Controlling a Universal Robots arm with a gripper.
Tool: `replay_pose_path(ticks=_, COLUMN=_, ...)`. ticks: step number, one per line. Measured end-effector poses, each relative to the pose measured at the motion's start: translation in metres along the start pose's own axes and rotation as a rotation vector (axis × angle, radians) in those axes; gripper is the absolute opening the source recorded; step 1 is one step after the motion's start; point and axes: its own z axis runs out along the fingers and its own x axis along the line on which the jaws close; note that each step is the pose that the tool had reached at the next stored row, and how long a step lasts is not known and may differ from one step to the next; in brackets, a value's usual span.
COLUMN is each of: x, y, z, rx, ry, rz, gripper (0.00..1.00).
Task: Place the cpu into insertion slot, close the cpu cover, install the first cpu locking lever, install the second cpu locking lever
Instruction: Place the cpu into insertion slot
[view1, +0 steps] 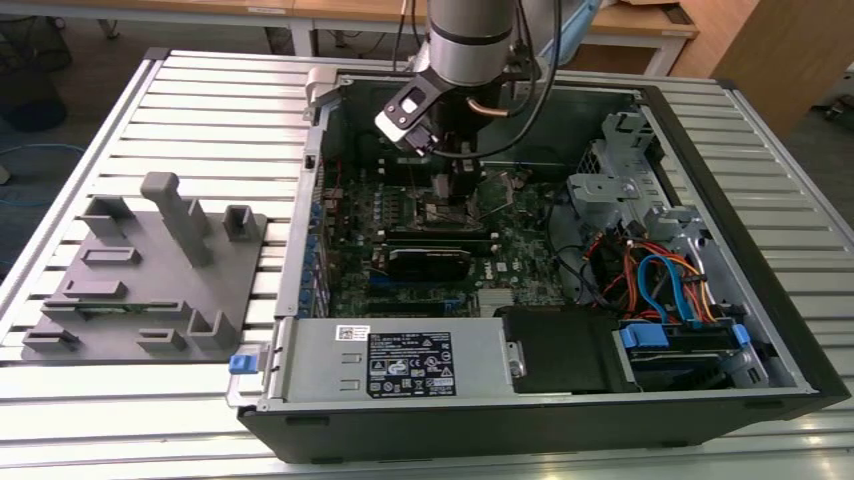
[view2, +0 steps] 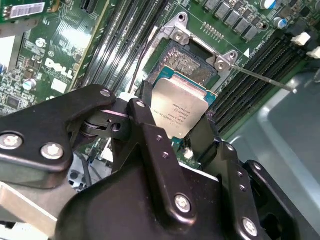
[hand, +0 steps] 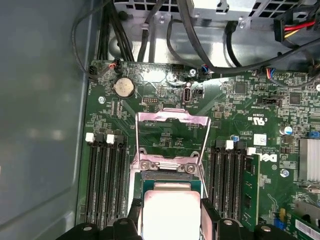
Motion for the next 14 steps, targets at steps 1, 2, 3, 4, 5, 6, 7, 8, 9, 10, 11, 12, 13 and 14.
replay_pose_path(ticks=1, x=0.0, y=-0.0003, z=0.0017, rx=0.001, ry=0.0001, rz=0.0, gripper=0.54)
replay_pose_path(ticks=2, x=0.0, y=-0.0006, z=0.0036, rx=0.0024, ry=0.0003, rz=0.0, gripper=0.54)
replay_pose_path(ticks=3, x=-0.0001, y=-0.0011, z=0.0054, rx=0.0037, ry=0.0003, rz=0.0, gripper=0.54)
replay_pose_path(ticks=4, x=-0.0001, y=-0.0014, z=0.0071, rx=0.0044, ry=0.0003, rz=0.0, gripper=0.54)
replay_pose_path(ticks=5, x=-0.0001, y=-0.0016, z=0.0089, rx=0.0048, ry=0.0003, rz=0.0, gripper=0.54)
replay_pose_path(ticks=6, x=-0.0002, y=-0.0017, z=0.0107, rx=0.0054, ry=0.0004, rz=0.0, gripper=0.54)
replay_pose_path(ticks=7, x=-0.0002, y=-0.0019, z=0.0125, rx=0.0059, ry=0.0003, rz=0.0, gripper=0.54)
replay_pose_path(ticks=8, x=-0.0002, y=-0.002, z=0.0142, rx=0.0066, ry=0.0003, rz=0.0, gripper=0.54)
replay_pose_path(ticks=9, x=-0.0003, y=-0.0021, z=0.0161, rx=0.0074, ry=0.0004, rz=0.0, gripper=0.54)
replay_pose_path(ticks=10, x=-0.0003, y=-0.0022, z=0.0177, rx=0.008, ry=0.0005, rz=0.0, gripper=0.54)
replay_pose_path(ticks=11, x=-0.0003, y=-0.0023, z=0.0192, rx=0.0085, ry=0.0005, rz=0.0, gripper=0.54)
replay_pose_path(ticks=12, x=-0.0003, y=-0.0024, z=0.0207, rx=0.009, ry=0.0006, rz=0.0, gripper=0.54)
replay_pose_path(ticks=13, x=-0.0004, y=-0.0026, z=0.0222, rx=0.0095, ry=0.0006, rz=0.0, gripper=0.54)
replay_pose_path(ticks=14, x=-0.0004, y=-0.0027, z=0.0237, rx=0.0099, ry=0.0006, rz=0.0, gripper=0.54)
